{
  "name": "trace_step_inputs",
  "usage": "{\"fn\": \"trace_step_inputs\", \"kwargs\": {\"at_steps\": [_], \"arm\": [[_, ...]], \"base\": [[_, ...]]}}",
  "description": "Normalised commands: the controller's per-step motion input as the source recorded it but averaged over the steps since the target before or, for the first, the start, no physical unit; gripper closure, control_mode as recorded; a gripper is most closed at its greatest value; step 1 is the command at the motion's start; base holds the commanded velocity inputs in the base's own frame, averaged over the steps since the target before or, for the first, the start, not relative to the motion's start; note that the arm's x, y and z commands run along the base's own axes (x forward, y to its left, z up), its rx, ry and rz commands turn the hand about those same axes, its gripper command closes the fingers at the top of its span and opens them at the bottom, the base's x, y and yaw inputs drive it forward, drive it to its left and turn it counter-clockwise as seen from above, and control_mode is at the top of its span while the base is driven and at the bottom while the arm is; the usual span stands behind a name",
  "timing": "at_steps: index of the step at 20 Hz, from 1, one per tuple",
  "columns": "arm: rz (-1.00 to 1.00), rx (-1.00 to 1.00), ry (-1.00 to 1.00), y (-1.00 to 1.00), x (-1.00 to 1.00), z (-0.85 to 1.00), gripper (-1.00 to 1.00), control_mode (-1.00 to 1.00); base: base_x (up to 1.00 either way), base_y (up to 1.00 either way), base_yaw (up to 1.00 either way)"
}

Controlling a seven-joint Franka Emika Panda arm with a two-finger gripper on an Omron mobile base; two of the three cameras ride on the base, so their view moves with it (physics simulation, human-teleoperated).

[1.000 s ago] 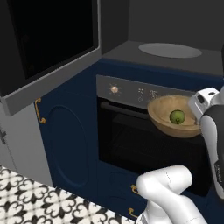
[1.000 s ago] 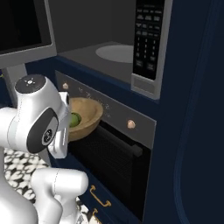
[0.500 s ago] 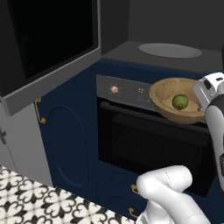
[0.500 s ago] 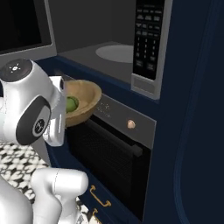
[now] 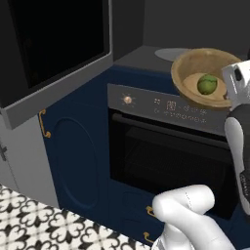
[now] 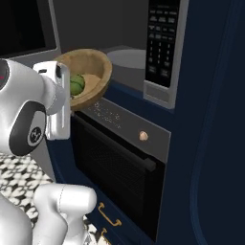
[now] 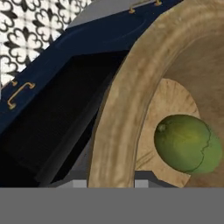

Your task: Pick the lime from the sink and place it in the bowl. Then pick the bowl and place it in the microwave. Then close the microwave door and press the start button.

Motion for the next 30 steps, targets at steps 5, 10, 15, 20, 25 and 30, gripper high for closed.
{"fn": "trace_step_inputs", "kwargs": {"at_steps": [5,10,15,20,25,30], "arm": [[-0.06,0.00,-0.18,0.00,0.28,0.50,1.00,-1.00],[-0.01,0.02,0.00,-0.01,0.54,0.34,1.00,-1.00],[0.00,0.01,0.09,-0.08,0.55,0.35,1.00,-1.00],[0.00,0.00,0.02,-0.04,0.65,0.08,1.00,-1.00],[-0.05,0.00,-0.01,-0.13,0.77,0.00,1.00,-1.00],[-0.22,0.00,0.00,-0.20,0.65,0.08,1.00,-1.00]], "base": [[0.00,0.00,0.00],[0.00,0.00,0.00],[0.00,0.00,0.00],[0.00,0.00,0.00],[0.00,0.00,0.00],[0.00,0.00,0.00]]}}
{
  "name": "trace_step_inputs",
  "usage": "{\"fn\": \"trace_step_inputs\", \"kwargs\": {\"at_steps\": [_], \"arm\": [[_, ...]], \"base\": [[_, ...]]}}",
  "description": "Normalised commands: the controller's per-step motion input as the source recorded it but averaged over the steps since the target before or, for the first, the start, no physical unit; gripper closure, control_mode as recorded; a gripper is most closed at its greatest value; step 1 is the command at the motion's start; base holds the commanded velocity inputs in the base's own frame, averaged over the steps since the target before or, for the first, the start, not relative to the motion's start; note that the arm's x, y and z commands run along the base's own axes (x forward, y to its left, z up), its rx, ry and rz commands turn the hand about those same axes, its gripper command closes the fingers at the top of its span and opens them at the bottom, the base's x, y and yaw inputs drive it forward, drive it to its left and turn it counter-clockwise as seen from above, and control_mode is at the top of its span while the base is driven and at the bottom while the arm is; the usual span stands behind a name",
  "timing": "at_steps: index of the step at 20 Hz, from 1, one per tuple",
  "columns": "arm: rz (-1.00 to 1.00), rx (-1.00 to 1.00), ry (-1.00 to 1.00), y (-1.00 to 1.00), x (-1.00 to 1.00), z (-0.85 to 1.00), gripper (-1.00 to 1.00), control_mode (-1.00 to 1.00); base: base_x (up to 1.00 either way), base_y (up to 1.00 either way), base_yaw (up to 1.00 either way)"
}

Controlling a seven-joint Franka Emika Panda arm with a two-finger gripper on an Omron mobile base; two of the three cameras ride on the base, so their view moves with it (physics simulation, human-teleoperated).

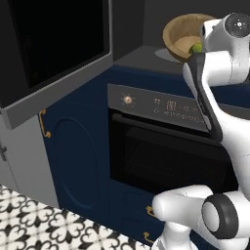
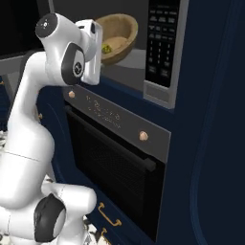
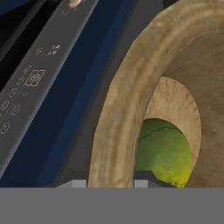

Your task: Pick the lime from the sink and place it in the bowl. Then pick the bowl and place it in the microwave. Then close the microwave door and press the start button.

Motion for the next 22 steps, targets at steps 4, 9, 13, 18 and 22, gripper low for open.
{"fn": "trace_step_inputs", "kwargs": {"at_steps": [4,9,13,18,22], "arm": [[-0.11,0.06,0.27,-0.19,0.69,0.01,1.00,-1.00],[0.15,0.05,0.07,-0.22,0.43,0.00,1.00,-1.00],[0.00,0.06,0.00,-0.15,0.30,0.00,1.00,-1.00],[-0.02,0.01,-0.01,-0.08,0.38,-0.03,1.00,-1.00],[-0.05,0.00,0.00,-0.03,0.56,-0.25,1.00,-1.00]], "base": [[0.00,0.00,0.00],[0.00,0.00,0.00],[0.00,0.00,0.00],[0.00,0.00,0.00],[0.00,0.00,0.00]]}}
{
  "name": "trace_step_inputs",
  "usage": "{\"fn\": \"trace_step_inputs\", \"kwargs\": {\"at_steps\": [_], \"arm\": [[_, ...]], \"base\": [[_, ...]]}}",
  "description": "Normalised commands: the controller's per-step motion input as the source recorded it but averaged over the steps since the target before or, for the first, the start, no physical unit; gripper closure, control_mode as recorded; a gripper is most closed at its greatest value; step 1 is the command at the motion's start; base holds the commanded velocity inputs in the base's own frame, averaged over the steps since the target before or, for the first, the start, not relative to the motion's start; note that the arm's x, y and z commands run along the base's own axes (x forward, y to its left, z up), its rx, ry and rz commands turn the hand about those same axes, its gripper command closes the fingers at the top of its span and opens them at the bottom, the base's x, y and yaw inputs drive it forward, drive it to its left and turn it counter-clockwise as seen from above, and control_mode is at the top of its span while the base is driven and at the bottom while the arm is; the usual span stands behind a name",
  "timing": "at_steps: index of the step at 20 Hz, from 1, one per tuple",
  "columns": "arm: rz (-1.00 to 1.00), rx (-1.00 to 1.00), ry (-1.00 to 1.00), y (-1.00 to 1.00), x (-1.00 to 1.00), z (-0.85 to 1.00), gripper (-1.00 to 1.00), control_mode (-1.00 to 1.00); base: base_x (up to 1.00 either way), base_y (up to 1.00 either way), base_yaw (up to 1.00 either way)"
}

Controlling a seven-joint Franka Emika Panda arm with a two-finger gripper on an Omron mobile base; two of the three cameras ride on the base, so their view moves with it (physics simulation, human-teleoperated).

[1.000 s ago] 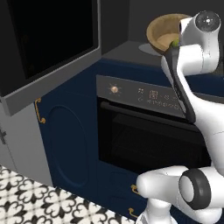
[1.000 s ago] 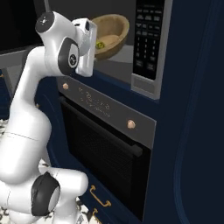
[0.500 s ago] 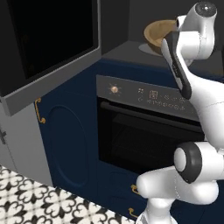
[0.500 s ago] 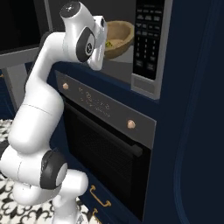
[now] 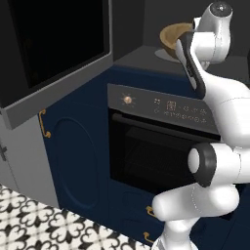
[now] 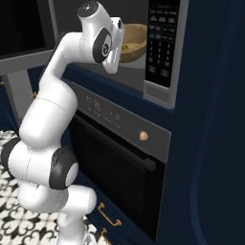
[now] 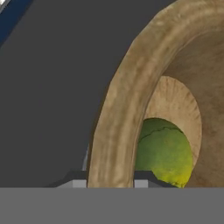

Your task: Pick the lime from the sink and place it in the bowl. Then pick the bowl and place it in the microwave. Then close the microwave door and press the start button.

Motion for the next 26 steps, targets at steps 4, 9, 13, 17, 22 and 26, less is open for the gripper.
{"fn": "trace_step_inputs", "kwargs": {"at_steps": [4,9,13,17,22,26], "arm": [[0.00,0.01,0.06,-0.28,0.49,-0.32,1.00,-1.00],[0.00,0.00,0.05,-0.23,0.40,-0.18,1.00,-1.00],[0.00,0.00,0.01,-0.06,0.17,-0.17,-1.00,-1.00],[0.00,0.00,-0.08,0.00,0.08,-0.14,-1.00,-1.00],[0.00,0.02,-0.26,0.00,0.02,-0.08,-1.00,-1.00],[0.00,0.06,-0.41,0.00,0.00,-0.27,-1.00,-1.00]], "base": [[0.00,0.00,0.00],[0.00,0.00,0.00],[0.00,0.00,0.00],[0.00,0.00,0.00],[0.00,0.00,0.00],[0.00,0.00,0.00]]}}
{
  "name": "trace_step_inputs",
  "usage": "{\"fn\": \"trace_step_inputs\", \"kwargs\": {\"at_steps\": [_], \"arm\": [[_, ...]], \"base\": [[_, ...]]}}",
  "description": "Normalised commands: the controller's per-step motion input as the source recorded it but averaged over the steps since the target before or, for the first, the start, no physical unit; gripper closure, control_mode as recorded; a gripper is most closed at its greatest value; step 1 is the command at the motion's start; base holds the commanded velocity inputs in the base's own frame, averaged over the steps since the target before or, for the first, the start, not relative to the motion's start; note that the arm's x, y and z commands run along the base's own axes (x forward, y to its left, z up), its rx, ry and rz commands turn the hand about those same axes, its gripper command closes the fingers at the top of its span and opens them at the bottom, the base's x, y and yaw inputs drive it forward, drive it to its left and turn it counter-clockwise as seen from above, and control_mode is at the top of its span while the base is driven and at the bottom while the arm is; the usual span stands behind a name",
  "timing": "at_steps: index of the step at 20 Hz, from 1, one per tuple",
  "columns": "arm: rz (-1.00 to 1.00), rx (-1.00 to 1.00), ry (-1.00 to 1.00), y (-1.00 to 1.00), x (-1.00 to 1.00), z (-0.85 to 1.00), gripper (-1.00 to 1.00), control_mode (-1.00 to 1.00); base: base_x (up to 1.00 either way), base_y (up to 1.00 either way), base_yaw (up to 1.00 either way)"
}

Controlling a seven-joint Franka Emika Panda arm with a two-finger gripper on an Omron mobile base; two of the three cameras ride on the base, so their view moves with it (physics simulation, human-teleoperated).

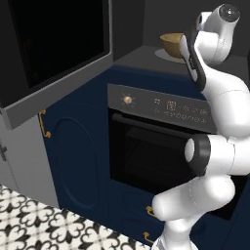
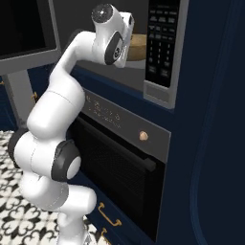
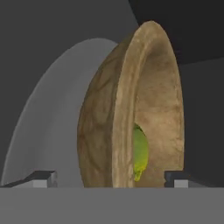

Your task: Pick the lime from the sink and place it in the bowl. Then pick the bowl and place it in the microwave. Then close the microwave door and press the start button.

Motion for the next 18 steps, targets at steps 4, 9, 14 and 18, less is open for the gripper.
{"fn": "trace_step_inputs", "kwargs": {"at_steps": [4,9,14,18], "arm": [[0.00,0.03,-0.36,0.08,-0.19,-0.01,-1.00,-1.00],[0.00,0.01,-0.02,0.37,-0.90,0.43,-1.00,-1.00],[0.00,-0.03,0.00,0.50,-0.97,0.38,-1.00,-1.00],[-0.04,0.03,-0.04,0.46,-0.99,0.24,-1.00,-1.00]], "base": [[0.00,0.00,0.00],[0.00,0.00,0.00],[0.00,0.00,0.00],[0.00,0.00,0.00]]}}
